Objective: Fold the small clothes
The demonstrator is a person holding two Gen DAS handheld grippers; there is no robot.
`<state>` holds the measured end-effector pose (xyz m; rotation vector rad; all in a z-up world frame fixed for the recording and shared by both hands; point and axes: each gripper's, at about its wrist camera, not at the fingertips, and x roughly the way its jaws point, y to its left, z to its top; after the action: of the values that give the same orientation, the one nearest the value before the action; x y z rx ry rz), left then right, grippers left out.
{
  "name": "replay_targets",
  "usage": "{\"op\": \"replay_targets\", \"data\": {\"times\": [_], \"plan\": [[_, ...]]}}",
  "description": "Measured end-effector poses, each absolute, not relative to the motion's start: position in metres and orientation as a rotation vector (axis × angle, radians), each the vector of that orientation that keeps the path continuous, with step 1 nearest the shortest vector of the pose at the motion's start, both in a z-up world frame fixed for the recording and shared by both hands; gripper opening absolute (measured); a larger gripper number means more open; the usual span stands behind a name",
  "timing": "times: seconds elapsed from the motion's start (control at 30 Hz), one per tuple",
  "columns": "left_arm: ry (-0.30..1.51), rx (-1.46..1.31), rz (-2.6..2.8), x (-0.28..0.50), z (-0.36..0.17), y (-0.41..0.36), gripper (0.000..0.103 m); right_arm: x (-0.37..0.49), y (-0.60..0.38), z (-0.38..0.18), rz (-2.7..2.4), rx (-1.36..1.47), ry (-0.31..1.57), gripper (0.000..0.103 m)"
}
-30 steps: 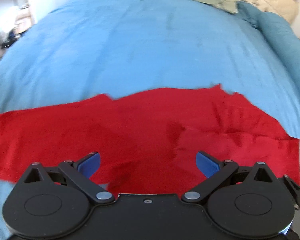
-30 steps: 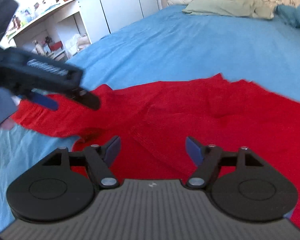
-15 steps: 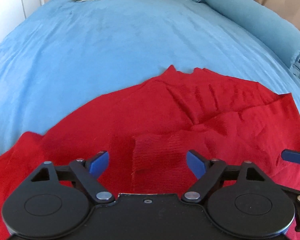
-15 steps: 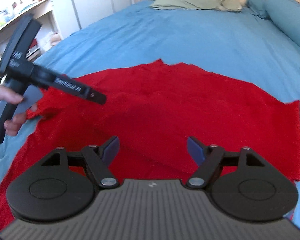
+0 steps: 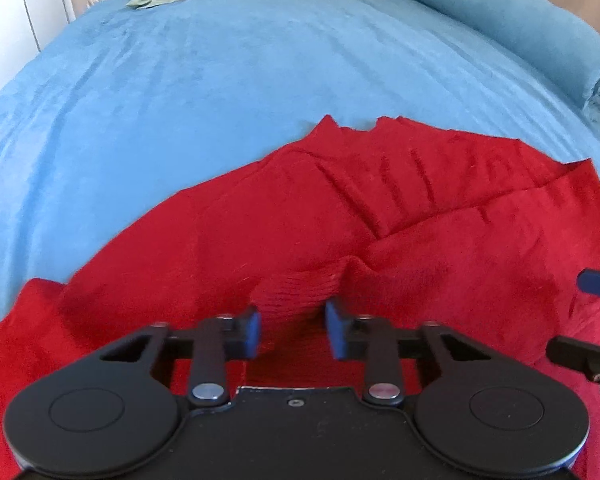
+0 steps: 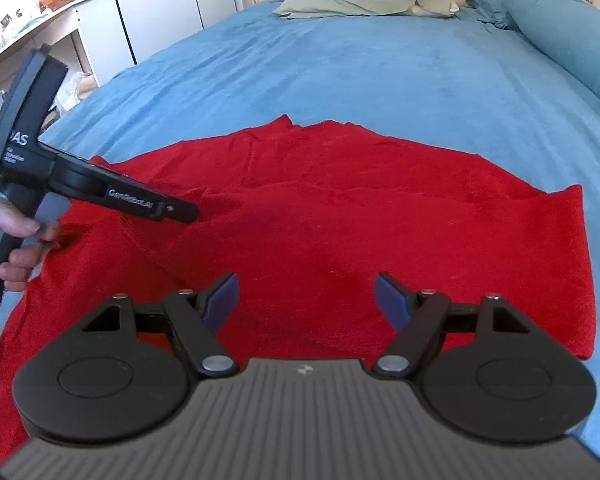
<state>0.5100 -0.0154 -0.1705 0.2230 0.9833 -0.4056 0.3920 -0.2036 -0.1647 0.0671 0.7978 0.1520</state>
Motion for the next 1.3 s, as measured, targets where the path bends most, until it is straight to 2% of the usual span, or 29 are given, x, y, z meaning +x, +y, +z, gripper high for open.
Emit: {"op": "replay_targets", "data": {"times": [0.1, 0.4, 0.67, 0.73, 0.77, 0.8, 0.87, 0.9, 1.0, 1.3], "plan": [[0.958, 0.271, -0.391, 0.506, -0.163, -0.023, 0.013, 0.395, -0.204, -0.166, 0.146, 0.059, 0.799, 0.091], [0.817, 0.315, -0.250, 0.478, -0.128, 0.002, 0.012, 0.395, -0.204, -0.161, 0.134, 0.047, 0.785, 0.091], [0.868, 0.284, -0.169, 0.478, -0.153, 0.030, 0.013, 0.395, -0.208, -0.167, 0.120, 0.055, 0.799, 0.091], [0.864, 0.292, -0.161, 0.478, -0.155, 0.030, 0.025, 0.395, -0.210, -0.168, 0.112, 0.056, 0.802, 0.090], [0.856, 0.295, -0.158, 0.478, -0.153, 0.028, 0.042, 0.395, -0.211, -0.169, 0.107, 0.056, 0.801, 0.091], [0.843, 0.299, -0.145, 0.478, -0.150, 0.028, 0.066, 0.395, -0.213, -0.168, 0.101, 0.056, 0.800, 0.091], [0.810, 0.294, -0.134, 0.471, -0.141, 0.029, 0.087, 0.394, -0.217, -0.167, 0.084, 0.049, 0.792, 0.091], [0.794, 0.284, -0.138, 0.468, -0.136, 0.030, 0.092, 0.393, -0.220, -0.167, 0.068, 0.042, 0.790, 0.091], [0.802, 0.261, -0.159, 0.462, -0.127, 0.032, 0.092, 0.394, -0.234, -0.171, 0.011, 0.033, 0.805, 0.093], [0.841, 0.239, -0.321, 0.459, -0.134, 0.015, 0.092, 0.376, -0.287, -0.195, -0.034, 0.024, 0.840, 0.093]]}}
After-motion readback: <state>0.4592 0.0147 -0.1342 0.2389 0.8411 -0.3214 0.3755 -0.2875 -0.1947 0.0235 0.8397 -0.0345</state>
